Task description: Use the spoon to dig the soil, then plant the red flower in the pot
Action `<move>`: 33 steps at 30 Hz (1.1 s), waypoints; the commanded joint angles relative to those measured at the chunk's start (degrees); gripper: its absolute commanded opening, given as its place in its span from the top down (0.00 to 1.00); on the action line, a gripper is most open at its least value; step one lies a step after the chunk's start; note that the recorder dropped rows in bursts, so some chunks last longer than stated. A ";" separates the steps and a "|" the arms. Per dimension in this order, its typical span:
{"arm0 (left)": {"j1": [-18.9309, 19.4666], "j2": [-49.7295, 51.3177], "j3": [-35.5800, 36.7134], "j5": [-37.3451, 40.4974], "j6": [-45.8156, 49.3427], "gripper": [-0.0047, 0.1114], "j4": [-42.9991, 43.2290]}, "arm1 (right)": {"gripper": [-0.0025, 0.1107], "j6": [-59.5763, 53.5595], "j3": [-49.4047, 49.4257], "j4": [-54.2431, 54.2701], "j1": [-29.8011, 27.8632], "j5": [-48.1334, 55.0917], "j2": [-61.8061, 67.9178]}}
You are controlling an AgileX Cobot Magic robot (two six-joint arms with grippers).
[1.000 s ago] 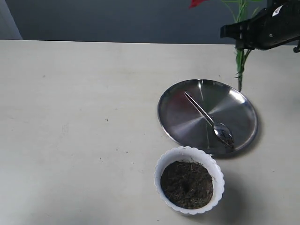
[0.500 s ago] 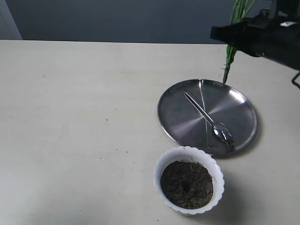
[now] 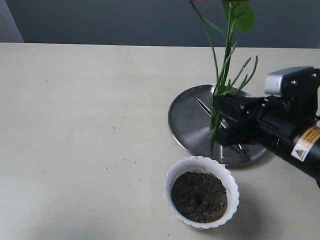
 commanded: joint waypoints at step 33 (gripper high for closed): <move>0.17 -0.42 0.11 -0.26 -0.14 0.96 -0.06 | 0.98 1.70 7.63 -12.20 0.86 -15.32 -4.10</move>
